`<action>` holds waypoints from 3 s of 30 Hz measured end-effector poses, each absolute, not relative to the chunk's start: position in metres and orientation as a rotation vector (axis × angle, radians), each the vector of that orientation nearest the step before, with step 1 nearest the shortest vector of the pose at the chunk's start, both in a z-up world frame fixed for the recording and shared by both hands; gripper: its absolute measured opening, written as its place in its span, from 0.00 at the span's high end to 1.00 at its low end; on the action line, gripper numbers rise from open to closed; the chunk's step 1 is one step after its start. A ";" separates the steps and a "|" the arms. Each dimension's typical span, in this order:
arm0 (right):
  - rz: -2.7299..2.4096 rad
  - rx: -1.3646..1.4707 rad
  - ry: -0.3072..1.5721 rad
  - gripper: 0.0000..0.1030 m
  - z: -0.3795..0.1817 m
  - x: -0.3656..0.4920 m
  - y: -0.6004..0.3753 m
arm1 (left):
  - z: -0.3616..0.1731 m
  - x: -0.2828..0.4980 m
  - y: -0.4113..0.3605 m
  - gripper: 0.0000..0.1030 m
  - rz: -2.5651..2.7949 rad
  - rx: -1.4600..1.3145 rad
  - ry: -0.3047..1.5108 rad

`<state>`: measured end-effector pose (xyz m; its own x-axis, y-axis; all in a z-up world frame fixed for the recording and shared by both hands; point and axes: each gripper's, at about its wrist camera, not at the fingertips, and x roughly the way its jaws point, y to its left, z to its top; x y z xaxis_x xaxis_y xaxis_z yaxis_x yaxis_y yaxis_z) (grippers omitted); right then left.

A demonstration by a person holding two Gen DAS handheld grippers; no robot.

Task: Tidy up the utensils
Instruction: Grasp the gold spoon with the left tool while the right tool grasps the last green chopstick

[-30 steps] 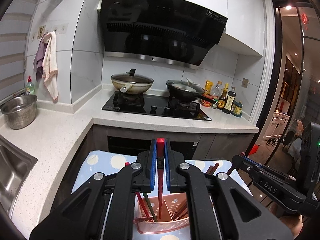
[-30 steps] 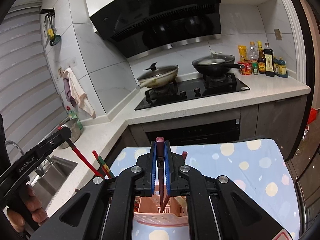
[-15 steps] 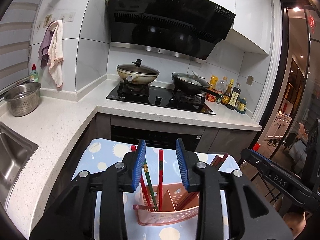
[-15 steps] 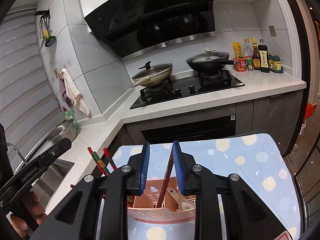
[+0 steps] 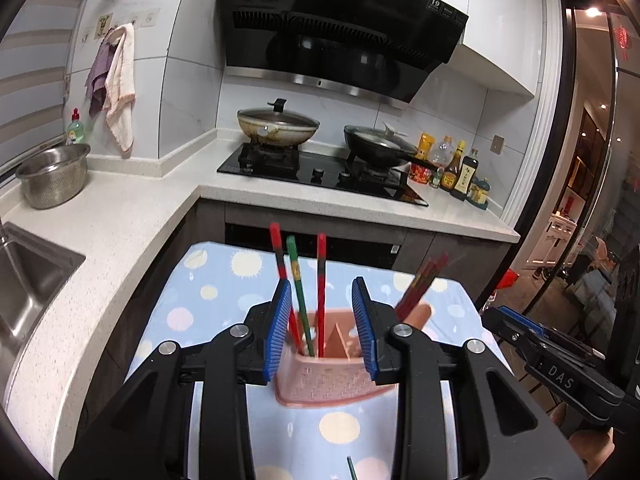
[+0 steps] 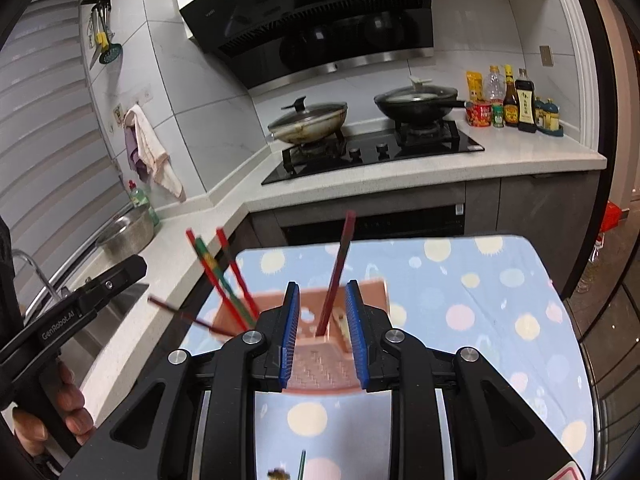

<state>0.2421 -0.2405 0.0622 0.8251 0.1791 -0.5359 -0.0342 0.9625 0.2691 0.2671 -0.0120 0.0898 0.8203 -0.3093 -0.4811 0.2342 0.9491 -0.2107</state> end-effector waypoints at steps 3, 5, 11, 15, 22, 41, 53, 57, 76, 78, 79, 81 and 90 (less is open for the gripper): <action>0.114 0.246 0.631 0.77 0.045 0.217 -0.237 | 0.072 0.251 -0.008 0.68 -0.284 -0.149 0.581; 0.113 0.239 0.661 0.77 0.035 0.202 -0.234 | 0.060 0.239 -0.006 0.68 -0.283 -0.146 0.613; 0.126 0.213 0.766 0.77 -0.003 0.150 -0.217 | 0.019 0.197 -0.002 0.68 -0.276 -0.133 0.710; 0.137 0.182 0.831 0.77 -0.028 0.118 -0.202 | -0.012 0.169 0.002 0.68 -0.264 -0.128 0.790; 0.192 0.178 0.977 0.77 -0.081 0.070 -0.175 | -0.056 0.125 0.003 0.68 -0.261 -0.104 0.890; 0.238 0.122 1.102 0.80 -0.121 0.043 -0.151 | -0.091 0.087 0.005 0.68 -0.262 -0.102 0.992; 0.170 0.142 1.084 0.93 -0.122 0.046 -0.169 | -0.094 0.087 -0.007 0.66 -0.293 -0.088 1.004; 0.130 0.173 1.074 0.93 -0.122 0.047 -0.182 | -0.095 0.089 -0.014 0.66 -0.313 -0.085 1.012; 0.106 0.257 1.069 0.93 -0.126 0.051 -0.205 | -0.117 0.119 -0.057 0.72 -0.369 -0.097 1.058; 0.110 0.263 1.068 0.93 -0.126 0.051 -0.206 | -0.117 0.119 -0.057 0.76 -0.363 -0.088 1.050; 0.111 0.266 1.068 0.93 -0.126 0.051 -0.206 | -0.117 0.119 -0.058 0.79 -0.363 -0.086 1.051; 0.113 0.267 1.067 0.93 -0.126 0.051 -0.206 | -0.117 0.119 -0.057 0.86 -0.362 -0.084 1.053; 0.110 0.268 1.065 0.93 -0.125 0.051 -0.206 | -0.114 0.115 -0.050 0.89 -0.379 -0.113 1.059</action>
<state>0.0506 -0.2056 -0.1249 0.4827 0.2175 -0.8484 0.0401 0.9622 0.2695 0.1145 -0.0501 -0.1143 0.4320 -0.3575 -0.8280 0.2496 0.9296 -0.2711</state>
